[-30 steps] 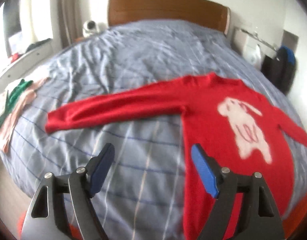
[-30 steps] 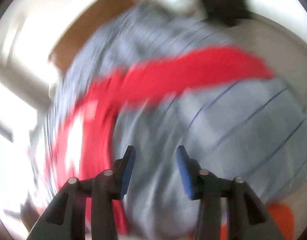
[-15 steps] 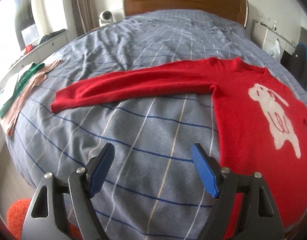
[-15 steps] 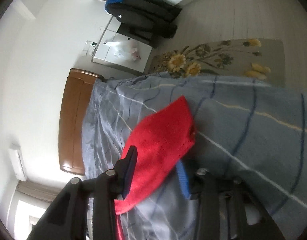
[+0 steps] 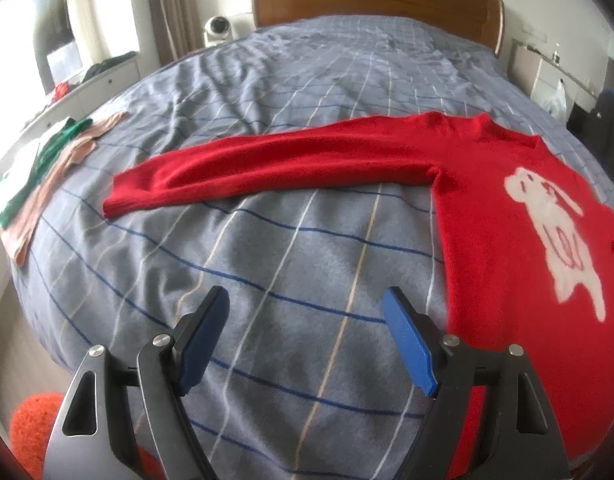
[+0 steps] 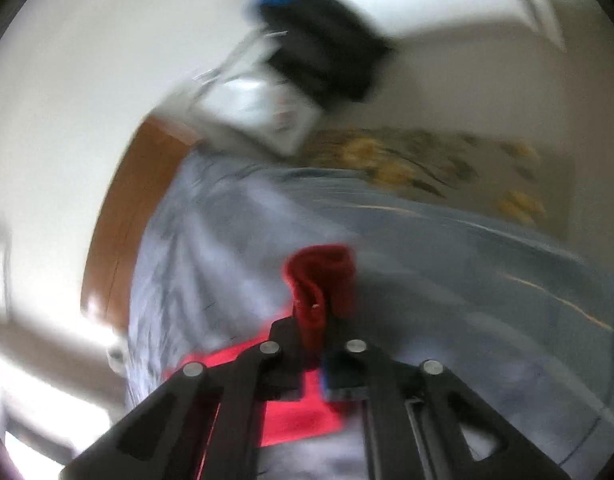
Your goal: Fold small clothes
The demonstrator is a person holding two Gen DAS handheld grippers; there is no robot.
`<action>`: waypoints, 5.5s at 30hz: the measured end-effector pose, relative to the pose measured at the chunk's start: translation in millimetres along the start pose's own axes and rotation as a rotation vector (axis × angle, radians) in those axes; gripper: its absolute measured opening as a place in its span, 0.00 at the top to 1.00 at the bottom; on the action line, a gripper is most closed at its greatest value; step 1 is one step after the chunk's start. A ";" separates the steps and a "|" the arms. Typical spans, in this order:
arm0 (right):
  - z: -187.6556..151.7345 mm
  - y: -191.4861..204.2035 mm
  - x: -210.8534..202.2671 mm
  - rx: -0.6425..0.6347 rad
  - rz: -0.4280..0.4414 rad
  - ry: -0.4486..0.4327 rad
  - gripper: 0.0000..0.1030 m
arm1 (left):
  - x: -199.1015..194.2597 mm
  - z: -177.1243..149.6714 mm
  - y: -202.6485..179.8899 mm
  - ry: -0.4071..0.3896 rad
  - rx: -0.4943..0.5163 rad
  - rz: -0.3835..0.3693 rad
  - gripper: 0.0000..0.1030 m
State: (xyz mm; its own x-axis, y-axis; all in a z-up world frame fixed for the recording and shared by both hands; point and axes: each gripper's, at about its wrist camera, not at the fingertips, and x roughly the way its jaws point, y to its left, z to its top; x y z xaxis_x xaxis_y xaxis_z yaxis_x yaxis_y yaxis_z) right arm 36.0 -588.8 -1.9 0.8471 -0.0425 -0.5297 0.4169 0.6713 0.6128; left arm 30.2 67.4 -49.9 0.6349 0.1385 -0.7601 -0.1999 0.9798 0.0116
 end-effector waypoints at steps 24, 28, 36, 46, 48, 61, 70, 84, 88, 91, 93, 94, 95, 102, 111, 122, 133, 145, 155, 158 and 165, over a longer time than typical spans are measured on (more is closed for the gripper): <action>-332.4 296.9 104.1 -0.940 0.336 0.505 0.43 | 6.1 3.7 8.4 0.012 -0.052 -0.021 0.10; -299.5 263.4 61.8 -1.030 0.213 0.353 0.37 | 7.1 1.9 -0.5 0.011 -0.006 -0.006 0.07; -233.9 175.1 12.3 -1.038 -0.180 0.196 0.33 | 22.0 -7.9 -15.6 0.063 0.071 0.031 0.06; -226.0 133.2 -2.6 -1.022 -0.325 0.140 0.33 | 31.1 -14.9 -8.1 0.081 0.036 0.018 0.00; -231.2 131.0 1.0 -1.023 -0.333 0.146 0.33 | 32.5 -15.7 -8.5 0.081 0.039 0.017 0.00; -243.8 129.5 4.1 -1.074 -0.380 0.132 0.33 | 34.9 -17.2 -7.3 0.075 0.042 -0.011 0.00; -246.6 129.3 4.3 -1.085 -0.398 0.125 0.33 | 34.1 -18.4 -8.2 0.056 0.048 0.001 0.00; -240.7 127.8 -5.5 -1.027 -0.346 0.095 0.33 | 33.7 -19.0 -7.4 0.069 0.073 -0.028 0.00; -246.1 131.0 -7.1 -1.041 -0.330 0.090 0.33 | 33.5 -19.5 -8.1 0.071 0.072 -0.026 0.00; -249.0 132.4 -7.7 -1.052 -0.320 0.087 0.33 | 33.4 -19.7 -7.8 0.070 0.072 -0.028 0.00; -250.1 132.8 -8.0 -1.055 -0.313 0.087 0.33 | 33.5 -19.4 -7.4 0.070 0.072 -0.028 0.00; -250.6 132.9 -8.1 -1.056 -0.311 0.089 0.33 | 33.4 -19.5 -7.9 0.069 0.072 -0.027 0.00; -250.9 133.1 -8.1 -1.057 -0.309 0.090 0.33 | 33.5 -19.5 -7.4 0.070 0.072 -0.028 0.00; -251.2 133.8 -10.3 -1.059 -0.297 0.087 0.33 | 33.3 -19.7 -7.8 0.069 0.071 -0.027 0.00; -252.0 134.3 -11.5 -1.059 -0.292 0.085 0.33 | 33.4 -19.8 -7.6 0.070 0.071 -0.028 0.00; -249.3 135.7 -18.0 -1.047 -0.276 0.071 0.33 | 31.8 -18.5 -6.2 0.074 0.063 -0.040 0.00; -239.6 132.7 -26.6 -1.016 -0.265 0.049 0.32 | -4.7 35.7 106.1 0.037 -0.305 -0.201 0.01; -254.6 137.6 -16.5 -1.064 -0.254 0.081 0.32 | 107.5 91.4 234.1 0.218 -0.561 -0.041 0.30; -251.1 137.5 -15.4 -1.041 -0.234 0.087 0.32 | 60.2 151.5 132.0 0.084 -0.158 0.006 0.90; -247.6 138.7 -15.3 -1.026 -0.224 0.082 0.32 | 23.3 187.0 65.1 -0.012 0.007 -0.056 0.90; -238.0 132.0 -16.3 -0.969 -0.214 0.088 0.32 | -13.9 211.2 -112.8 -0.100 0.281 -0.281 0.90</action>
State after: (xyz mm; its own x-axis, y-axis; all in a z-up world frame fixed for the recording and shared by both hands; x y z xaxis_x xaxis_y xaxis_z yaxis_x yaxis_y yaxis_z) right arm -1.2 -323.4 -52.0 0.7416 -0.2044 -0.6389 0.0753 0.9718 -0.2234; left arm 201.5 -14.6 96.6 0.7080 -0.1408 -0.6921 0.1947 0.9809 -0.0004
